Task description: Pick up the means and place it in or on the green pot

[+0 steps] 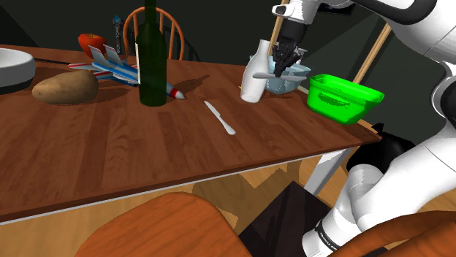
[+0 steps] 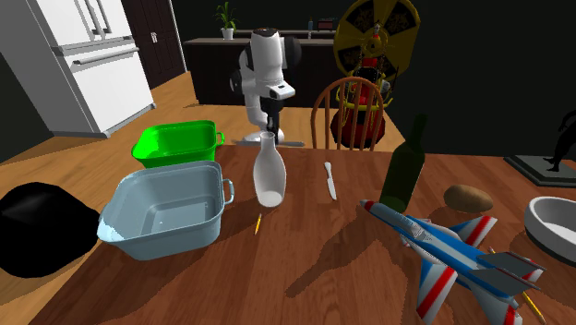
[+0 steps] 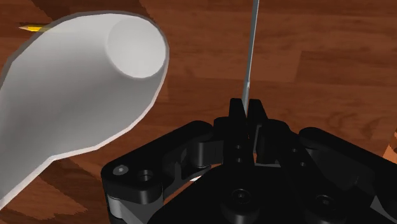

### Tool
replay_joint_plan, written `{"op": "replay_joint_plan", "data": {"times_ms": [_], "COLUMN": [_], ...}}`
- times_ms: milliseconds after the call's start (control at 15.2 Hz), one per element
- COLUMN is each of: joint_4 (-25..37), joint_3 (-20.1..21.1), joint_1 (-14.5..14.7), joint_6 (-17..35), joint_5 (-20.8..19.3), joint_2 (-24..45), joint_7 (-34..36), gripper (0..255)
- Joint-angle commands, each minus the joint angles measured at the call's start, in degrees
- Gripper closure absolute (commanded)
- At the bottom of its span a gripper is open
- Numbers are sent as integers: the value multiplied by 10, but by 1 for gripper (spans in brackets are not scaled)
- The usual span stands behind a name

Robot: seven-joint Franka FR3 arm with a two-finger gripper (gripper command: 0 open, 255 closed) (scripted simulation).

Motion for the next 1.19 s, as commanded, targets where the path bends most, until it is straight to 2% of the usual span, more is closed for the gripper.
{"op": "replay_joint_plan", "data": {"times_ms": [0, 858, 1122], "joint_4": [29, 239, 227], "joint_3": [-2, -22, -42], "joint_1": [0, -2, -17], "joint_6": [-18, -143, -152], "joint_5": [3, 29, 18], "joint_2": [12, 101, 79], "joint_7": [-3, -22, -61], "gripper": [255, 255, 255]}}
